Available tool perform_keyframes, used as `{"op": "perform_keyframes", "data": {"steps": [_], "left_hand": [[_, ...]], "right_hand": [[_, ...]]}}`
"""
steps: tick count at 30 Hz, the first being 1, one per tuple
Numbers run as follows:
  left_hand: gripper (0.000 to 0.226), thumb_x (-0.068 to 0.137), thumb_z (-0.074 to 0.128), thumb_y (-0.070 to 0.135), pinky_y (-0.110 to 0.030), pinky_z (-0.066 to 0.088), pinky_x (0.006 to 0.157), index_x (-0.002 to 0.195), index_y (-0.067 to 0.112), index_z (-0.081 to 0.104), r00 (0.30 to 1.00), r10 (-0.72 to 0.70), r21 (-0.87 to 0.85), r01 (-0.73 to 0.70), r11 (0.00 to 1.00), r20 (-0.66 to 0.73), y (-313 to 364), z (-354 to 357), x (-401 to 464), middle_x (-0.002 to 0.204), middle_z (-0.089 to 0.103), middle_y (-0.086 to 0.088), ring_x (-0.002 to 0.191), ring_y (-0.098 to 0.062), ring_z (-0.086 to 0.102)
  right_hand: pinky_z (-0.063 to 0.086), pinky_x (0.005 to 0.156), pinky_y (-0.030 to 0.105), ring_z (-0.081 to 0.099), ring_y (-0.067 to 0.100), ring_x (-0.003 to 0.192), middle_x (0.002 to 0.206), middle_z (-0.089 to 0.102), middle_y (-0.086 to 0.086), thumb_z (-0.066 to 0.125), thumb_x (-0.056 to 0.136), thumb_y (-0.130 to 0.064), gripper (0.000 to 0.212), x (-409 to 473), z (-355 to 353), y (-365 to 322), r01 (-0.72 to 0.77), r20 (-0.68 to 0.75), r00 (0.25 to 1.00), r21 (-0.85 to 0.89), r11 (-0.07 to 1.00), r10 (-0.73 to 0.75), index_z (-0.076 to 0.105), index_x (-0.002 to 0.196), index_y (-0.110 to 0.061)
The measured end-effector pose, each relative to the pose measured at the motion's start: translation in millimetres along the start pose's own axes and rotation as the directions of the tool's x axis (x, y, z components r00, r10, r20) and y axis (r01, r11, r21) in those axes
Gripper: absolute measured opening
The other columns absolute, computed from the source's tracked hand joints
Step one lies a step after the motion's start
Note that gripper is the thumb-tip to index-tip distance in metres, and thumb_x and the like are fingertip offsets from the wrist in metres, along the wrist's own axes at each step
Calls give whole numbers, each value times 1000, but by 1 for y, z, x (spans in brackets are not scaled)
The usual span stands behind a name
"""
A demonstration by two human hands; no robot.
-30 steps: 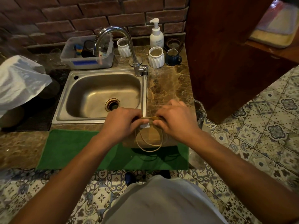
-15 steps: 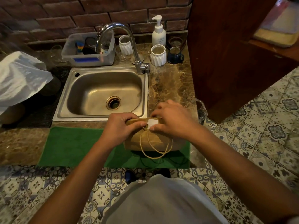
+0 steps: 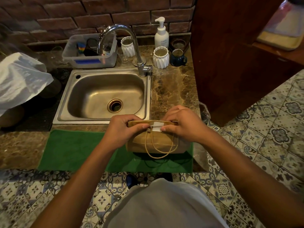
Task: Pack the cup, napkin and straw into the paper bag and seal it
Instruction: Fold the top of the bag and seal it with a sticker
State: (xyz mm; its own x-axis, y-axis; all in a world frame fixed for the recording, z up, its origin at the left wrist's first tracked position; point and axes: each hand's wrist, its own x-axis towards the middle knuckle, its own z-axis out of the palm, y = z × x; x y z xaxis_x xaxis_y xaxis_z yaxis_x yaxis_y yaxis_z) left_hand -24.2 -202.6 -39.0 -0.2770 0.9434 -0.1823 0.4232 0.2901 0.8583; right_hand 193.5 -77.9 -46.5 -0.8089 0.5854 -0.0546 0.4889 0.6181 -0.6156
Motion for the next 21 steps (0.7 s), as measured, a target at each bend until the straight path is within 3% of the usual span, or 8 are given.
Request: {"op": "perform_keyframes", "data": {"steps": [2, 5, 9, 12, 14, 18, 21], "left_hand": [[21, 72, 83, 34, -26, 60, 74, 91, 26, 80, 999, -51, -132, 51, 990, 5, -2, 2, -2, 89, 79, 10, 84, -5, 73], [35, 69, 88, 32, -31, 63, 76, 102, 24, 80, 997, -68, -163, 75, 984, 47, -3, 11, -6, 98, 80, 5, 90, -13, 75], [17, 77, 87, 24, -33, 60, 67, 91, 21, 79, 998, -66, -114, 67, 991, 13, -2, 17, -4, 87, 79, -1, 77, -16, 74], [15, 79, 86, 28, -36, 56, 64, 86, 16, 80, 996, -85, -77, 84, 994, -13, -6, 18, -3, 78, 77, -7, 68, -19, 71], [16, 79, 85, 29, -38, 57, 65, 87, 16, 80, 997, -78, -60, 78, 995, -14, -5, 19, -2, 78, 77, -8, 71, -24, 72], [15, 81, 84, 27, -40, 56, 64, 87, 15, 79, 998, -63, -47, 62, 997, -27, -2, 19, -2, 81, 77, -12, 73, -26, 71], [14, 81, 83, 29, -44, 58, 68, 88, 17, 80, 998, -60, -38, 59, 998, -30, -5, 17, -2, 80, 77, -9, 78, -31, 72]], "right_hand": [[50, 91, 47, 59, 19, 107, 100, 73, -9, 75, 82, -49, 29, -2, 0, 5, -1, -23, 1000, 57, 998, 2, 81, 95, -24], [48, 86, 46, 56, 21, 101, 96, 65, -8, 79, 84, -43, 24, -4, 1, 6, -15, -12, 1000, 80, 997, 16, 81, 93, -21], [45, 81, 39, 51, 19, 100, 96, 56, -7, 78, 83, -46, 19, -2, -2, 3, -37, -4, 999, 58, 998, 37, 73, 89, -30], [45, 83, 37, 49, 17, 106, 106, 54, -8, 77, 81, -52, 30, 3, -1, -9, -49, -31, 998, -54, 997, 47, 65, 101, -34], [45, 85, 38, 48, 16, 110, 113, 57, -8, 76, 81, -53, 36, 8, 2, -17, -15, -42, 999, -109, 994, 10, 70, 111, -33], [32, 78, 32, 48, 17, 105, 106, 63, -8, 74, 85, -50, 31, 18, 2, -22, 61, -17, 998, -157, 986, -64, 78, 106, -27], [38, 79, 35, 50, 18, 103, 102, 66, -6, 70, 86, -52, 34, 20, 4, -18, 69, 10, 998, -136, 988, -68, 78, 103, -24]]}}
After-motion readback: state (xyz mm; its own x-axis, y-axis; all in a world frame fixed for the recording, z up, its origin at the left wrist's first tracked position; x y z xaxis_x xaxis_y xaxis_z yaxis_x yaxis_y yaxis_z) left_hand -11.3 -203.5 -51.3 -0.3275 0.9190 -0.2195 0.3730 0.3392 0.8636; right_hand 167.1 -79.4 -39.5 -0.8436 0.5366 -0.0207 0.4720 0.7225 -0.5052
